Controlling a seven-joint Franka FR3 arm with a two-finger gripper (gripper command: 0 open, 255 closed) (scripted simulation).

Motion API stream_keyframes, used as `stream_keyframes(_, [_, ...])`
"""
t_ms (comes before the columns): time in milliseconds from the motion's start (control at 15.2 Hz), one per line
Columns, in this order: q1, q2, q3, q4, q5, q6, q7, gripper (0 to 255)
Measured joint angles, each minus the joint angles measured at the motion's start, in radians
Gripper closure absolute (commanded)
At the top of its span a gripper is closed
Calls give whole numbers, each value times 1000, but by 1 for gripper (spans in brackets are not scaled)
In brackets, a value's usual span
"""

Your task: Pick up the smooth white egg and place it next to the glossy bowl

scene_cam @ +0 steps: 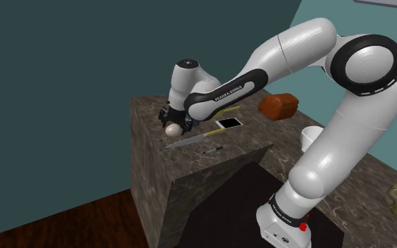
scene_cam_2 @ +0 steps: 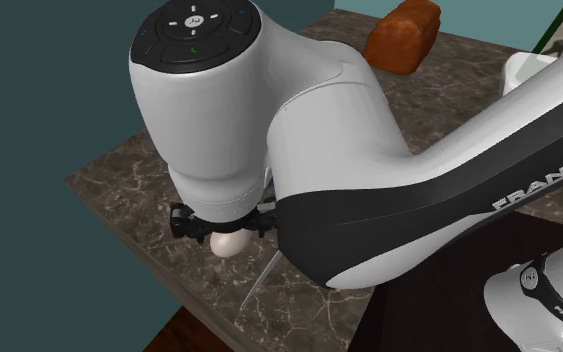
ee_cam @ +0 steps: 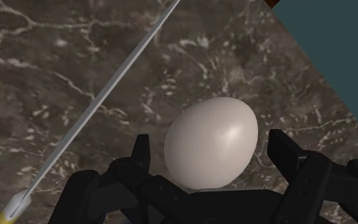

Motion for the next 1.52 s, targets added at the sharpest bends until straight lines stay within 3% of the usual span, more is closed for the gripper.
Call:
stream_keyframes(396, [2,11,-2,2,-11,6,9,0])
stream_keyframes(462, [2,11,-2,2,-11,6,9,255])
stream_keyframes(1122, [2,11,-2,2,-11,6,9,255])
stream_keyframes(1518, [-3,-42,8,16,47,-45,-38,255])
